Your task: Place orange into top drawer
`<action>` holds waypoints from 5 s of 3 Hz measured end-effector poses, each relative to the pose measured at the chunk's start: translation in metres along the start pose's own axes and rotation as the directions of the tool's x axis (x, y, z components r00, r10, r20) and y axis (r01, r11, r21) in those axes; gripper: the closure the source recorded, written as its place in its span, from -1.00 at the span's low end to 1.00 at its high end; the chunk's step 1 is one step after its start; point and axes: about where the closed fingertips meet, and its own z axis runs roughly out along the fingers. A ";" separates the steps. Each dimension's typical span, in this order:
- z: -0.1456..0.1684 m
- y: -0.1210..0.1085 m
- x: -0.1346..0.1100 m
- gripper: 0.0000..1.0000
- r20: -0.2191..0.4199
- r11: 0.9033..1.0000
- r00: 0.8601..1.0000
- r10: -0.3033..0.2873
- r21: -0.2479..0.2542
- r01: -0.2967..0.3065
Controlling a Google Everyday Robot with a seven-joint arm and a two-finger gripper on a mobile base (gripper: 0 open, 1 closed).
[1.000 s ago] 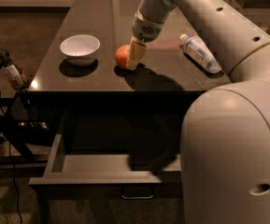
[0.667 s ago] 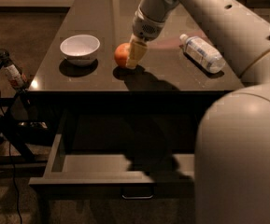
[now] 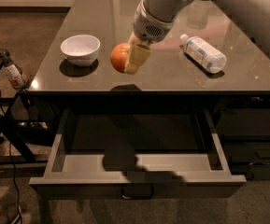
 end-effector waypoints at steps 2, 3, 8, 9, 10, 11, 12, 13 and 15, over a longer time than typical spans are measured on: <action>-0.008 0.015 0.020 1.00 -0.012 1.000 1.000 0.005 0.004 -0.005; -0.023 0.058 0.066 1.00 -0.044 0.998 0.997 0.056 -0.005 -0.057; 0.050 0.119 0.156 1.00 -0.177 0.981 0.968 0.177 -0.051 -0.189; 0.071 0.118 0.170 1.00 -0.183 0.980 0.966 0.181 -0.047 -0.192; 0.100 0.121 0.184 1.00 -0.187 0.978 0.964 0.186 -0.056 -0.200; 0.119 0.128 0.189 1.00 -0.193 0.975 0.962 0.192 -0.071 -0.209; 0.133 0.132 0.192 1.00 -0.199 0.973 0.960 0.199 -0.079 -0.218; 0.148 0.138 0.194 1.00 -0.212 0.970 0.956 0.202 -0.092 -0.225; 0.171 0.149 0.205 1.00 -0.242 0.965 0.947 0.210 -0.106 -0.241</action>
Offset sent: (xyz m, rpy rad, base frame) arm -0.0661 -0.0842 -0.0192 -0.0410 -0.0006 -0.0393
